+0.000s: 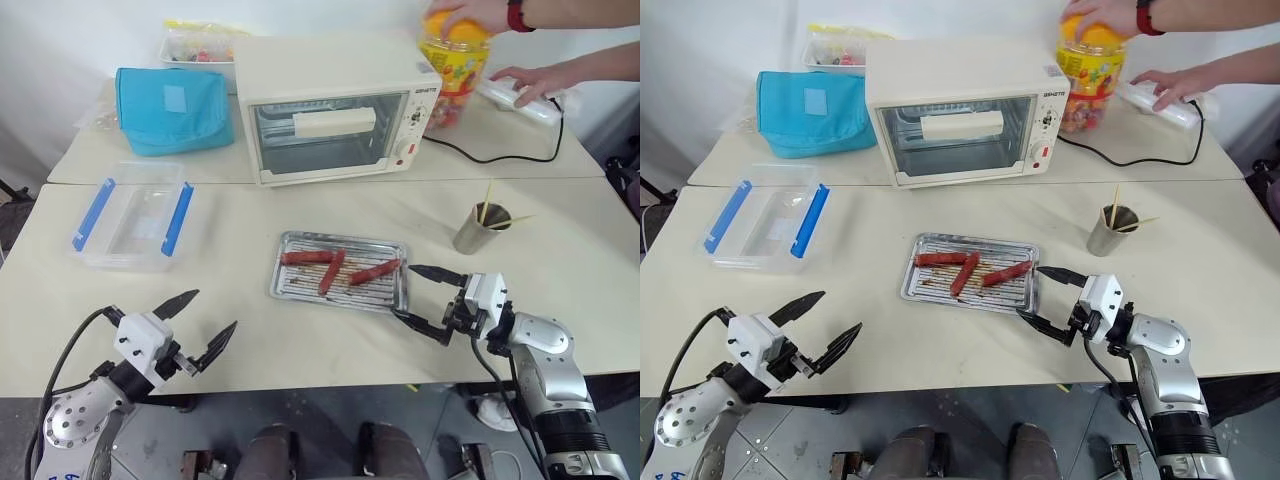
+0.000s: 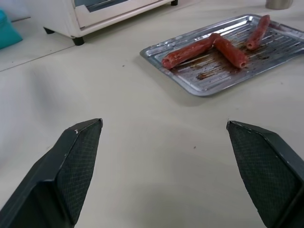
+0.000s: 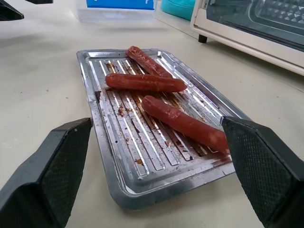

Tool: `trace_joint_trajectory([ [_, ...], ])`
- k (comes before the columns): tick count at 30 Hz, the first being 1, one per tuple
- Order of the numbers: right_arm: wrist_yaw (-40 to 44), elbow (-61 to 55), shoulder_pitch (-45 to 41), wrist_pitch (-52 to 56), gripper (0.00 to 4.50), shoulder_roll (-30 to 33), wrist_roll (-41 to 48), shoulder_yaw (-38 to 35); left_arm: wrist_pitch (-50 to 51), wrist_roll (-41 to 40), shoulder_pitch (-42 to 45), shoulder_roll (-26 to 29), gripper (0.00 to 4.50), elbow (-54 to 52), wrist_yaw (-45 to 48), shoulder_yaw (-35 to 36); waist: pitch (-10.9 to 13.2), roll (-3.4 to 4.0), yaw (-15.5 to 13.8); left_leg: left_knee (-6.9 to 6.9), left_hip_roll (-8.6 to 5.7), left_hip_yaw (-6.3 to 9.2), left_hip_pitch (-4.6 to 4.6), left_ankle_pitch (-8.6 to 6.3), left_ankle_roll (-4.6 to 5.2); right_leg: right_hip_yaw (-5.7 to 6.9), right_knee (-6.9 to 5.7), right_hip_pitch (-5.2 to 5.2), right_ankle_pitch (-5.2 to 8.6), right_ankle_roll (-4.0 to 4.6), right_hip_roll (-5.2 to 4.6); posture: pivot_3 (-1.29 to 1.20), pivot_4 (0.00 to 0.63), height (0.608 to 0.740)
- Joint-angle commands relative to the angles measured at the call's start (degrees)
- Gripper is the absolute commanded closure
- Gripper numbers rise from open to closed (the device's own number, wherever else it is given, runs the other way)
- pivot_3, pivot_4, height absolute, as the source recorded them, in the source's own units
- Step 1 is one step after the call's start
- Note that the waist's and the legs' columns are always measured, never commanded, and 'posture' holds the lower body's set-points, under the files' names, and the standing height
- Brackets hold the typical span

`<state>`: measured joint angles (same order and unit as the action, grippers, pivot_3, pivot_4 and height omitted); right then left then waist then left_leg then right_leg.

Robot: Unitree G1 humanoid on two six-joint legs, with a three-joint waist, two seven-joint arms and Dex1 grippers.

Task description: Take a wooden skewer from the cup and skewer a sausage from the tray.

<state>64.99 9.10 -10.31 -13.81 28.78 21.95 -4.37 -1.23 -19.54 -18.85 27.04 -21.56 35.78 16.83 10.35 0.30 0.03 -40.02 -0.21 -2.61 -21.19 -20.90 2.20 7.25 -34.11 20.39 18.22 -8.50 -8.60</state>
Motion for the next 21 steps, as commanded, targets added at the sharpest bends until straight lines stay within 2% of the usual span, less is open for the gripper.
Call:
trace_joint_trajectory([
  [1, -0.45, -2.27, 0.68, -0.68, 0.00, 0.83, 0.70, -1.05, -0.28, 0.26, -0.21, 0.21, 0.07, -0.54, -0.06, -0.02, 0.00, 0.00, -0.04, 0.00, 0.00, 0.00, 0.00, 0.00, 0.00, 0.00, 0.00, 0.00, 0.00, 0.00, 0.00, 0.00, 0.150, 0.740],
  [21, -0.19, -1.32, 0.70, -1.60, 0.00, 1.17, 1.13, -1.60, -0.60, -0.02, -0.07, 1.64, 0.07, 0.33, 1.93, 0.72, 0.00, 0.00, -0.04, 0.00, 0.00, -0.01, 0.00, 0.00, 0.00, 0.00, 0.00, 0.00, 0.00, 0.00, 0.00, 0.00, 0.150, 0.740],
])
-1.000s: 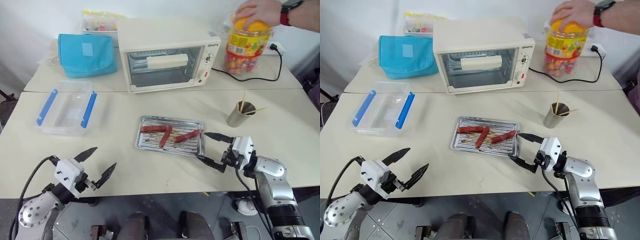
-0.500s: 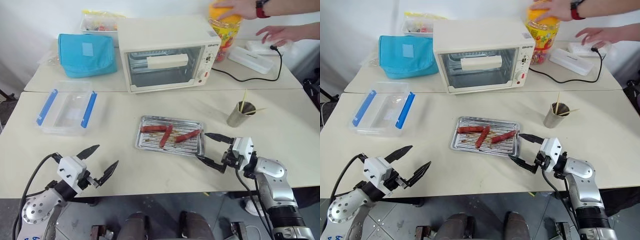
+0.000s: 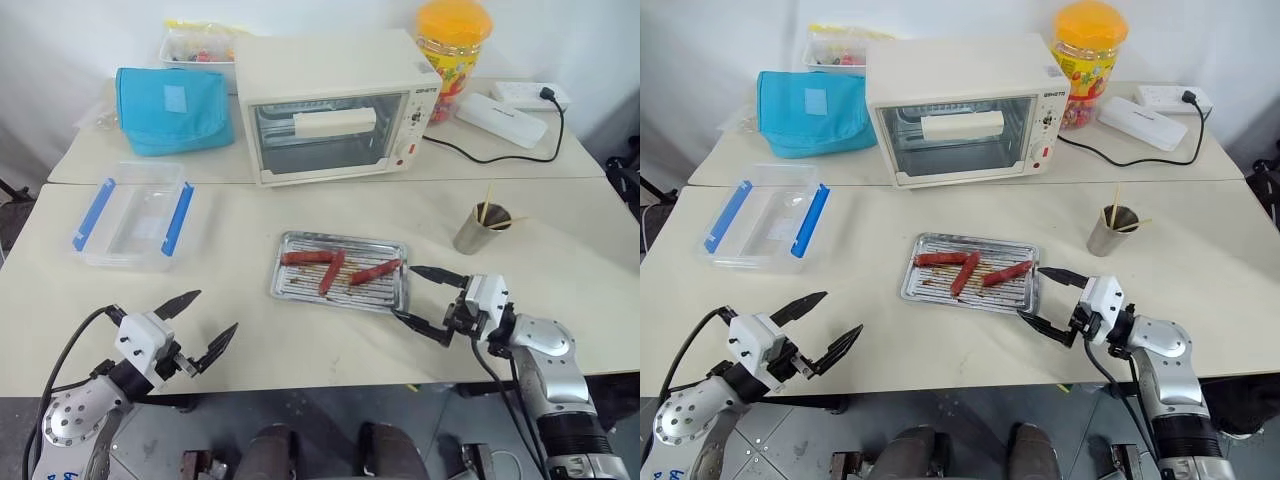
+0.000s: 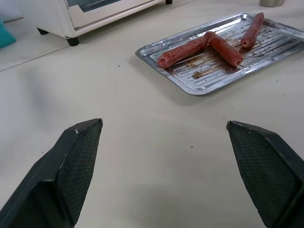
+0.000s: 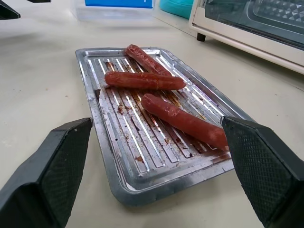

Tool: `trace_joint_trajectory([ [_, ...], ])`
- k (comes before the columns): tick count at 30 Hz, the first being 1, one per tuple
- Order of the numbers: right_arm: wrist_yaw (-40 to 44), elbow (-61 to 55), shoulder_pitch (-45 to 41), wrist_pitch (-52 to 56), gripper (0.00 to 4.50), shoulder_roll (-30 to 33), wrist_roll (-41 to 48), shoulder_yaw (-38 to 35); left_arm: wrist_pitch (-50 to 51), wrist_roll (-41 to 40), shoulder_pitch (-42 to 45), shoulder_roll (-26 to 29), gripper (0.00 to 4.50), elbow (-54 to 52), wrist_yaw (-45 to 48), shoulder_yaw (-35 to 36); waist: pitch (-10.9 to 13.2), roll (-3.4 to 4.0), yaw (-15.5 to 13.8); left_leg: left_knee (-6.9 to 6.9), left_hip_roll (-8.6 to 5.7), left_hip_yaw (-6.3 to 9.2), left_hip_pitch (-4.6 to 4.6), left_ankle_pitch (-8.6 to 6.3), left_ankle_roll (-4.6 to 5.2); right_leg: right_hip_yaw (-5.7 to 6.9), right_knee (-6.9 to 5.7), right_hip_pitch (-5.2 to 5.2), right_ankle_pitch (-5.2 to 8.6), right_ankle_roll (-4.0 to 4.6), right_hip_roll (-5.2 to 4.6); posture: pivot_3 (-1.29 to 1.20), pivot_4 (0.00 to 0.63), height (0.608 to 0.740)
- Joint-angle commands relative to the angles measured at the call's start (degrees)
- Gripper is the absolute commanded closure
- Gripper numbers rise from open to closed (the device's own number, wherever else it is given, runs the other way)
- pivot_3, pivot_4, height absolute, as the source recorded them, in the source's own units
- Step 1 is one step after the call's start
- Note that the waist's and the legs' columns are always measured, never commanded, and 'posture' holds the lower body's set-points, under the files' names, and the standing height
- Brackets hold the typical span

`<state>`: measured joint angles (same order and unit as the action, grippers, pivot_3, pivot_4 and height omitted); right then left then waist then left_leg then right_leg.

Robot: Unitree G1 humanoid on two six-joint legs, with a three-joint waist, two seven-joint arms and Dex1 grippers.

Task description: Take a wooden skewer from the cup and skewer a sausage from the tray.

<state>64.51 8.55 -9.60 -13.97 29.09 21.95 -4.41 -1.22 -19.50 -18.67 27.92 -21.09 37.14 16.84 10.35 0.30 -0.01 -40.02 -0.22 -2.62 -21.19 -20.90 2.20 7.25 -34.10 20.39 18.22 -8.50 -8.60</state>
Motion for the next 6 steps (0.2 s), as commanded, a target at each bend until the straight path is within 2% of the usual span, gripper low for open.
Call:
trace_joint_trajectory([
  [1, 0.38, -0.59, 0.01, -1.52, 0.00, 0.92, 1.14, -1.65, -0.55, -0.12, -0.22, 0.86, 0.07, -0.11, 0.63, 0.72, 0.00, 0.00, 0.01, 0.00, 0.00, 0.00, 0.00, 0.00, 0.00, 0.00, 0.00, 0.00, 0.00, 0.00, 0.00, 0.00, 0.150, 0.740],
  [6, 0.45, -0.45, 0.39, -1.73, 0.00, 1.00, 1.01, -1.90, 0.05, 0.69, 0.29, 1.68, 0.07, 0.17, 0.87, 0.15, 0.00, 0.00, 0.00, 0.00, 0.00, 0.00, 0.00, 0.00, 0.00, 0.00, 0.00, 0.00, 0.00, 0.00, 0.00, 0.00, 0.150, 0.740],
])
